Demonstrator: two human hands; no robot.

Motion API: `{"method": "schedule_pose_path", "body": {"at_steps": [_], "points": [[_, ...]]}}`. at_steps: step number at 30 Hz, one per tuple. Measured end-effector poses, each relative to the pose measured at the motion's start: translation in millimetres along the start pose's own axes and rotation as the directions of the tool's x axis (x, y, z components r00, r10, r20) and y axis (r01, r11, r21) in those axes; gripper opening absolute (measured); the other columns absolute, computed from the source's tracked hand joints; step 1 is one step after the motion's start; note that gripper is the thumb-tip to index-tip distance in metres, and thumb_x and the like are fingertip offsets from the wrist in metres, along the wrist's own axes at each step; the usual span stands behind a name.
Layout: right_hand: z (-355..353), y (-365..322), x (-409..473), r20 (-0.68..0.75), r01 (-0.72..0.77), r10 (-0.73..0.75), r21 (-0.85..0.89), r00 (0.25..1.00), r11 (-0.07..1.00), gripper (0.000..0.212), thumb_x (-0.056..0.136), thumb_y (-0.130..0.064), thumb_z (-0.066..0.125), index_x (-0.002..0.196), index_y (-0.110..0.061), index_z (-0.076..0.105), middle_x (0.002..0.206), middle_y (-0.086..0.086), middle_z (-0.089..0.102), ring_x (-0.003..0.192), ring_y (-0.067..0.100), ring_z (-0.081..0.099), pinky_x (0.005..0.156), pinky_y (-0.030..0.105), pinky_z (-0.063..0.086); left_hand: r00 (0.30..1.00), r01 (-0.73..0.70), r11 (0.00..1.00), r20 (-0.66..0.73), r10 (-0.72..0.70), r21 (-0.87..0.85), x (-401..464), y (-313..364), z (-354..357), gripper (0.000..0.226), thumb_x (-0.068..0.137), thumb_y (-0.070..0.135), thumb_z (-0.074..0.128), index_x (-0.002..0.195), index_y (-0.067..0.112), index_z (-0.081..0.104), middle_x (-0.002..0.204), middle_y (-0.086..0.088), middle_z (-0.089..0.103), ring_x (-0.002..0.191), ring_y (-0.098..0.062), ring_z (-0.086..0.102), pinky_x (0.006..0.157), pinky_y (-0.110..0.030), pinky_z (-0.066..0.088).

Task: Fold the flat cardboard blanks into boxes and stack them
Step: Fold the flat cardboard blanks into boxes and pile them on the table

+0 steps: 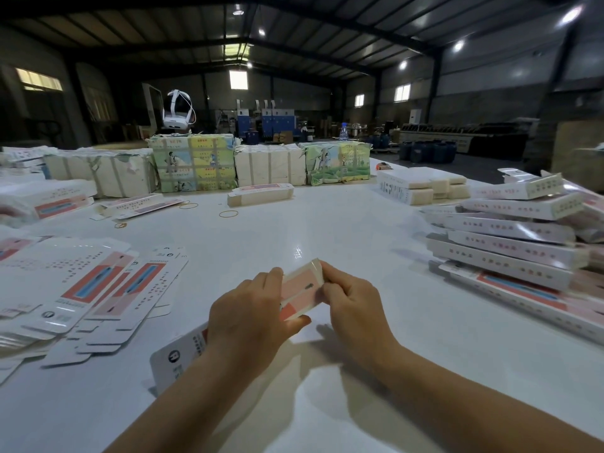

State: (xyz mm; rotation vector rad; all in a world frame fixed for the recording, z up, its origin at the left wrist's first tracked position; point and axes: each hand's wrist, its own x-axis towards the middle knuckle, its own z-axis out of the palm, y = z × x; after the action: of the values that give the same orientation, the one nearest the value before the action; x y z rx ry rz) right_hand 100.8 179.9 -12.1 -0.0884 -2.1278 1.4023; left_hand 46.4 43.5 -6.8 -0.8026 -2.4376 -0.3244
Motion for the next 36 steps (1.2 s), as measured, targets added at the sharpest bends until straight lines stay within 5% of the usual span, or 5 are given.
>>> {"method": "schedule_pose_path", "body": {"at_steps": [8,15,26,31,36], "points": [[3.4,-0.2,-7.4,0.039,0.189,-0.185,-0.267,0.982,0.945,0.025,0.098,-0.010,0.045,0.114,-0.016,0.063,0.071,-0.018,0.056,0.061,-0.001,0.052,0.059,0.010,0.036,0.991,-0.066,0.996,-0.112,0.073,0.067,-0.4,0.6,1.8,0.068,0.040,0.055,0.088,0.085,0.008,0.069,0.060,-0.002,0.063,0.045,-0.020,0.059,0.036,-0.024,0.041],[6.0,-6.2,-3.7,0.078,-0.115,0.099,0.243,0.992,0.963,0.032,0.094,-0.011,0.055,0.115,-0.034,0.063,0.097,-0.029,0.063,0.096,-0.007,0.060,0.079,0.006,0.047,0.993,0.118,0.990,-0.016,-0.120,-0.072,2.8,-8.3,1.1,0.063,0.071,0.077,0.050,0.114,0.031,0.047,0.101,0.013,0.061,0.082,-0.012,0.059,0.062,-0.024,0.043],[6.5,2.4,-3.7,-0.040,0.002,0.007,0.222,0.999,0.975,0.031,0.088,-0.001,0.057,0.095,-0.026,0.072,0.092,-0.013,0.074,0.090,0.003,0.067,0.079,0.015,0.051,0.990,0.141,0.987,0.038,-0.138,-0.075,4.7,-14.8,-1.4,0.061,0.072,0.075,0.053,0.117,0.034,0.046,0.113,0.013,0.061,0.075,-0.011,0.052,0.065,-0.022,0.045],[6.1,1.5,-0.5,0.087,0.062,-0.059,-0.040,0.994,0.997,0.042,0.086,-0.001,0.057,0.124,-0.019,0.058,0.123,-0.005,0.063,0.109,0.006,0.059,0.089,0.015,0.047,0.991,0.067,0.997,0.115,-0.063,-0.031,7.0,-28.7,-9.9,0.058,0.072,0.075,0.053,0.113,0.036,0.044,0.112,0.015,0.060,0.082,-0.011,0.061,0.064,-0.021,0.048],[3.3,2.1,2.2,0.448,0.518,-0.330,-0.408,0.831,0.751,0.088,0.081,-0.014,0.072,0.151,-0.021,0.019,0.159,-0.004,0.006,0.143,0.018,0.009,0.112,0.019,0.013,0.944,-0.062,0.997,0.322,0.075,-0.051,10.5,-41.7,-2.2,0.069,0.055,0.081,0.061,0.111,0.044,0.043,0.100,0.020,0.062,0.081,-0.001,0.059,0.072,-0.019,0.049]]}}
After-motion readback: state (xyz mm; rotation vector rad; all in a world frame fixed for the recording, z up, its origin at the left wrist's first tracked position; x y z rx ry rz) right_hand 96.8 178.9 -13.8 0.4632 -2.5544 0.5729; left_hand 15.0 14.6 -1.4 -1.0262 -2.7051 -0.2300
